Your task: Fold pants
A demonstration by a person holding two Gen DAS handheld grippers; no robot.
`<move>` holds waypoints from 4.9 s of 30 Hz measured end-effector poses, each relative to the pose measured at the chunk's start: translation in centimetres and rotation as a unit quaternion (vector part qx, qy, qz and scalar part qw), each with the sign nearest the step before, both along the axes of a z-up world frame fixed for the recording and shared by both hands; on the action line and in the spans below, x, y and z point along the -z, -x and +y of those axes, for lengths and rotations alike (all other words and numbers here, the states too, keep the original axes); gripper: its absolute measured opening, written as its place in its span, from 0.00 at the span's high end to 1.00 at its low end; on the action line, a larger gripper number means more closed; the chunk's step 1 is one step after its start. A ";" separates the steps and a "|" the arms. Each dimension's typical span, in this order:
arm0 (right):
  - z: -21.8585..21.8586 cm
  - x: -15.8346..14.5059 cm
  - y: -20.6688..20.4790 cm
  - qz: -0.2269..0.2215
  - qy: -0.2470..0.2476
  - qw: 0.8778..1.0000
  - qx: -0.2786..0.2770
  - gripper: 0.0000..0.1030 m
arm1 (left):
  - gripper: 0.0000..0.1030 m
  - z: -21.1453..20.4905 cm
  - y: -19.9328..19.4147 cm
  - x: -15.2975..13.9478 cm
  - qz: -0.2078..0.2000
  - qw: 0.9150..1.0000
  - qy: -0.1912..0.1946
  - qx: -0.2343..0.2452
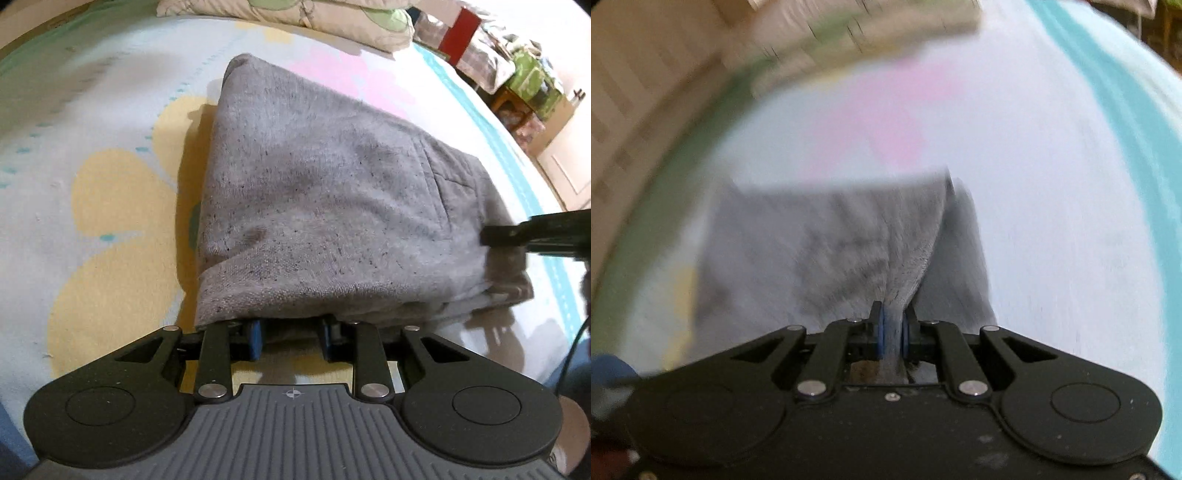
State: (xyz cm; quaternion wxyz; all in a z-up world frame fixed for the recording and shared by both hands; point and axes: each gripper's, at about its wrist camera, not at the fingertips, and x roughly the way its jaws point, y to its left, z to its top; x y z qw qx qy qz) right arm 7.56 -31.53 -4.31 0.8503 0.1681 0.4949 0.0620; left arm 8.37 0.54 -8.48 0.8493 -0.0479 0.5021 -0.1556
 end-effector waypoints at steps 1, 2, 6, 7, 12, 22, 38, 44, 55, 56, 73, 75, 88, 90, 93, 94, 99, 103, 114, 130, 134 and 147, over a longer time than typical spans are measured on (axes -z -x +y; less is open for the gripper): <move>-0.1 0.1 0.1 -0.004 -0.002 1.000 0.005 0.88 | 0.73 0.0 -0.1 -0.3 0.007 1.000 0.000 0.006; -0.3 -0.2 0.1 -0.010 -0.008 1.000 0.010 0.87 | 0.73 0.1 -0.2 -0.7 0.014 1.000 0.002 0.013; -1.2 -0.9 0.5 -0.031 -0.020 0.999 0.017 0.44 | 0.73 -0.1 0.4 -2.1 0.047 0.996 0.019 0.067; -1.8 -1.1 0.6 -0.038 -0.028 0.999 0.020 0.42 | 0.73 -0.2 0.6 -2.8 0.045 0.995 0.021 0.086; -2.8 -0.4 -0.5 -0.038 -0.065 0.997 0.032 0.41 | 0.73 -0.2 0.7 -6.2 -0.017 0.992 0.047 0.114; -1.6 1.5 -1.4 -0.020 -0.095 0.994 0.046 0.39 | 0.73 1.4 -2.2 0.1 0.012 1.000 -0.004 -0.014; 0.8 -5.9 2.1 -0.099 -0.003 0.995 -0.003 0.87 | 0.71 1.3 -0.5 -1.7 0.003 1.000 0.004 -0.002; 0.0 -1.7 1.1 -0.011 0.028 0.999 0.022 0.71 | 0.71 0.1 -0.8 -2.8 -0.006 0.999 -0.003 0.043; 2.1 -6.0 -0.1 -0.137 0.098 0.986 0.013 0.70 | 0.71 -1.4 -10.8 -4.6 -0.084 0.995 -0.024 0.046; 2.4 -5.5 -0.6 -0.129 0.093 0.987 0.005 0.75 | 0.71 -1.4 -12.0 -4.2 -0.080 0.996 -0.020 0.040; 3.0 -1.6 -2.5 -0.088 0.074 0.993 -0.012 0.81 | 0.72 4.1 -22.4 0.0 -0.042 0.996 0.015 -0.077; 3.1 -1.6 -2.4 -0.089 0.073 0.993 -0.009 0.81 | 0.72 4.3 -20.9 -0.5 -0.045 0.998 -0.006 -0.049; 2.6 -1.4 -2.9 -0.087 0.074 0.993 -0.016 0.75 | 0.71 4.0 -17.3 0.2 -0.038 0.998 -0.005 0.051; 2.6 -1.3 -2.9 -0.086 0.074 0.993 -0.017 0.75 | 0.71 3.1 -18.2 0.3 -0.053 0.996 -0.017 0.063; 2.7 -1.3 -3.0 -0.086 0.077 0.993 -0.019 0.74 | 0.71 2.5 -20.0 0.3 -0.061 0.996 -0.031 0.056; 2.7 -1.4 -3.1 -0.086 0.078 0.993 -0.019 0.73 | 0.71 2.4 -20.5 0.2 -0.065 0.996 -0.044 0.045; 2.7 -2.4 -2.2 -0.108 0.076 0.991 -0.002 0.73 | 0.71 2.6 -18.3 -3.3 -0.106 0.993 -0.056 -0.003; 3.3 -2.0 -1.6 -0.115 0.094 0.989 0.002 0.73 | 0.71 1.4 -13.0 -5.4 -0.136 0.989 -0.042 0.042; 2.5 -2.2 -0.5 -0.073 0.115 0.990 0.024 0.68 | 0.61 -0.5 -4.5 -1.2 -0.054 0.995 -0.048 0.072; -2.1 -0.4 2.9 -0.014 0.020 0.993 0.113 0.14 | 0.21 1.0 -3.3 -0.3 -0.010 1.000 -0.004 0.023; -3.2 0.9 2.1 -0.003 -0.025 0.991 0.131 0.14 | 0.19 1.9 -5.1 0.7 0.011 1.000 0.015 0.001; -1.2 2.2 -1.0 -0.056 0.018 0.997 0.056 0.00 | 0.01 -1.2 -7.8 1.5 0.006 0.999 -0.023 0.022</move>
